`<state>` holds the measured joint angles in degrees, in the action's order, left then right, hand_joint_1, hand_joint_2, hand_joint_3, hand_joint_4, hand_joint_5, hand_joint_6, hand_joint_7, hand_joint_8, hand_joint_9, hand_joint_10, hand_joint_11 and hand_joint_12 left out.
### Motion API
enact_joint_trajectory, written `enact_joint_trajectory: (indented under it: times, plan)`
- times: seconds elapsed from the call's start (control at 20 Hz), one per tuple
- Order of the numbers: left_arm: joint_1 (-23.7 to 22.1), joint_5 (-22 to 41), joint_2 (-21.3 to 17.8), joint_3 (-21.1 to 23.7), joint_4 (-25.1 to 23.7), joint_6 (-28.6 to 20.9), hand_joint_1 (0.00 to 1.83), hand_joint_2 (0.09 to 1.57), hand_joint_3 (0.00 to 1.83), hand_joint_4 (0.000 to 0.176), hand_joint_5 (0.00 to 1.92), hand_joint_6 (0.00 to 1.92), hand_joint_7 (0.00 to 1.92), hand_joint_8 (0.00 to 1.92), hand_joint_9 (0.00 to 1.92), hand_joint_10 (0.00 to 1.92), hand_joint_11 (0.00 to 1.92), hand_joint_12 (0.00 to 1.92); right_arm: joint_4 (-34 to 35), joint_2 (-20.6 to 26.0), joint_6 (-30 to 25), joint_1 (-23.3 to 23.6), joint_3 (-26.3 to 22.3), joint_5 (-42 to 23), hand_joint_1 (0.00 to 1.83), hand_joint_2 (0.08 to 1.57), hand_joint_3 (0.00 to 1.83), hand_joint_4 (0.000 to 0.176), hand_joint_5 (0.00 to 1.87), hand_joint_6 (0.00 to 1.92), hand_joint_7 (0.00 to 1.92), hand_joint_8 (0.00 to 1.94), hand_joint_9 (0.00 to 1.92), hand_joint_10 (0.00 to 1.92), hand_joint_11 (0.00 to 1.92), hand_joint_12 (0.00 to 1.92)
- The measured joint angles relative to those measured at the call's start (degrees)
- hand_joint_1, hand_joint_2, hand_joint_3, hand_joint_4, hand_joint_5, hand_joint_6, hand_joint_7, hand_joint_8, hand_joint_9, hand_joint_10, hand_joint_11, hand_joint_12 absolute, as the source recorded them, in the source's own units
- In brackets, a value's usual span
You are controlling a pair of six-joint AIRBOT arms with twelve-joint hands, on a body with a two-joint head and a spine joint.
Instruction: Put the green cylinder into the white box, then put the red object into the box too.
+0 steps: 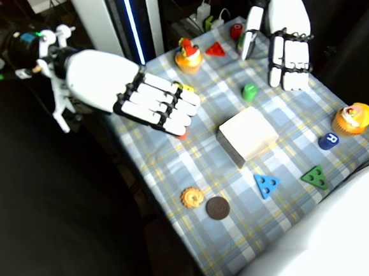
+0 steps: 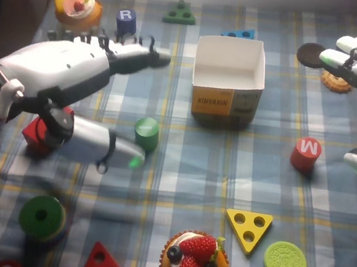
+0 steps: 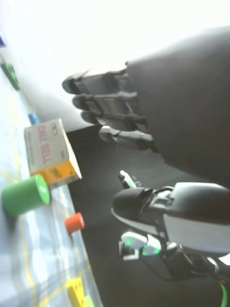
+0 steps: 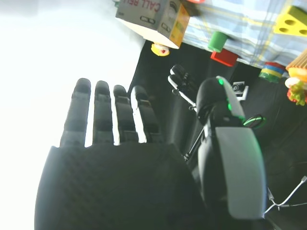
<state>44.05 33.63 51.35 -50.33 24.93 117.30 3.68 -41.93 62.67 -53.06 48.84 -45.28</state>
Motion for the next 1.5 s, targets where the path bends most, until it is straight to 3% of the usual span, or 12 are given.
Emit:
enact_joint_trajectory:
  times: [0.25, 0.3, 0.5, 0.6, 0.75, 0.8, 0.9, 1.05, 1.1, 1.2, 1.4, 1.5]
  plan:
    - [0.0, -0.2, 0.3, 0.0, 0.1, 0.0, 0.86, 0.99, 0.0, 0.097, 0.23, 0.02, 0.28, 0.01, 0.11, 0.32, 0.0, 0.97, 0.2, 0.0, 0.0, 0.0, 0.1, -0.2, 0.37, 1.28, 0.0, 0.0, 0.0, 0.0, 0.0, 0.0, 0.0, 0.22, 0.0, 1.11]
    - [0.0, -0.2, 0.3, 0.0, 0.0, 0.0, 0.91, 1.0, 0.0, 0.106, 0.28, 0.04, 0.33, 0.03, 0.15, 0.33, 0.0, 0.98, 0.2, 0.0, 0.0, 0.0, 0.1, -0.3, 0.35, 1.29, 0.0, 0.0, 0.0, 0.0, 0.0, 0.0, 0.0, 0.19, 0.0, 1.07]
    - [0.0, -0.3, 0.9, -0.6, 1.0, 1.2, 1.0, 1.06, 0.0, 0.058, 0.5, 0.09, 0.57, 0.04, 0.13, 0.83, 0.0, 1.42, 0.7, -0.1, 0.0, 0.0, 0.1, -0.2, 0.36, 1.29, 0.0, 0.0, 0.0, 0.0, 0.0, 0.0, 0.0, 0.21, 0.0, 1.1]
    - [0.0, -0.5, 1.9, -1.1, 4.0, 5.7, 1.0, 1.09, 0.0, 0.042, 0.54, 0.11, 0.62, 0.05, 0.15, 0.91, 0.0, 1.56, 0.7, -0.3, 0.0, 0.0, 0.1, -0.2, 0.36, 1.29, 0.0, 0.0, 0.0, 0.0, 0.0, 0.0, 0.0, 0.16, 0.0, 1.0]
    - [0.0, -0.9, 3.2, -1.3, 4.9, 7.6, 0.99, 1.1, 0.0, 0.046, 0.57, 0.14, 0.66, 0.05, 0.2, 0.86, 0.0, 1.64, 0.7, -0.4, 0.0, 0.0, 0.2, -0.3, 0.36, 1.29, 0.0, 0.0, 0.0, 0.0, 0.0, 0.0, 0.0, 0.22, 0.0, 1.05]
    - [-0.1, -1.1, 3.7, -1.8, 4.9, 7.6, 1.0, 1.1, 0.0, 0.036, 0.58, 0.14, 0.67, 0.05, 0.21, 0.85, 0.0, 1.61, 0.8, -0.4, 0.0, 0.0, 0.3, -0.2, 0.35, 1.29, 0.0, 0.0, 0.0, 0.0, 0.0, 0.0, 0.0, 0.16, 0.0, 0.99]
    - [-0.1, -1.3, 3.8, -2.5, 5.6, 7.6, 0.98, 1.13, 0.0, 0.041, 0.54, 0.14, 0.65, 0.03, 0.16, 0.79, 0.0, 1.5, 0.8, -0.4, 0.0, 0.0, 0.3, -0.3, 0.37, 1.29, 0.0, 0.0, 0.0, 0.0, 0.0, 0.0, 0.0, 0.13, 0.0, 0.91]
    - [-0.4, -1.3, 4.4, -3.4, 6.3, 7.8, 0.98, 1.11, 0.0, 0.041, 0.55, 0.14, 0.67, 0.02, 0.23, 0.69, 0.0, 1.58, 0.8, -0.6, 0.0, 0.0, 0.3, -0.3, 0.41, 1.29, 0.0, 0.0, 0.0, 0.0, 0.0, 0.0, 0.0, 0.14, 0.0, 0.84]
    - [-0.4, -1.3, 4.6, -3.4, 6.4, 8.0, 0.98, 1.11, 0.0, 0.047, 0.55, 0.17, 0.69, 0.02, 0.2, 0.81, 0.0, 1.65, 0.8, -0.7, 0.0, 0.0, 0.4, -0.2, 0.39, 1.3, 0.0, 0.0, 0.0, 0.0, 0.0, 0.0, 0.0, 0.13, 0.0, 0.84]
    - [-0.6, -1.6, 5.3, -3.4, 7.6, 10.6, 1.06, 1.09, 0.0, 0.013, 0.55, 0.26, 0.75, 0.06, 0.13, 1.11, 0.0, 1.83, 0.8, -0.7, 0.0, 0.0, 0.4, -0.3, 0.39, 1.29, 0.0, 0.0, 0.0, 0.0, 0.0, 0.0, 0.0, 0.09, 0.0, 0.81]
    - [-1.0, -1.7, 6.3, -4.0, 8.4, 12.4, 0.95, 1.13, 0.0, 0.049, 0.39, 0.52, 0.66, 0.07, 0.11, 1.17, 0.0, 1.81, 0.8, -0.7, -0.1, 0.0, 0.4, -0.3, 0.4, 1.29, 0.0, 0.0, 0.0, 0.0, 0.0, 0.0, 0.0, 0.13, 0.0, 0.9]
    - [-1.0, -1.9, 6.5, -4.2, 8.9, 12.5, 0.96, 1.11, 0.0, 0.045, 0.4, 0.55, 0.65, 0.08, 0.12, 1.19, 0.0, 1.82, 0.8, -0.7, -0.2, 0.0, 0.4, -0.3, 0.4, 1.3, 0.0, 0.0, 0.0, 0.0, 0.0, 0.0, 0.0, 0.1, 0.0, 0.84]
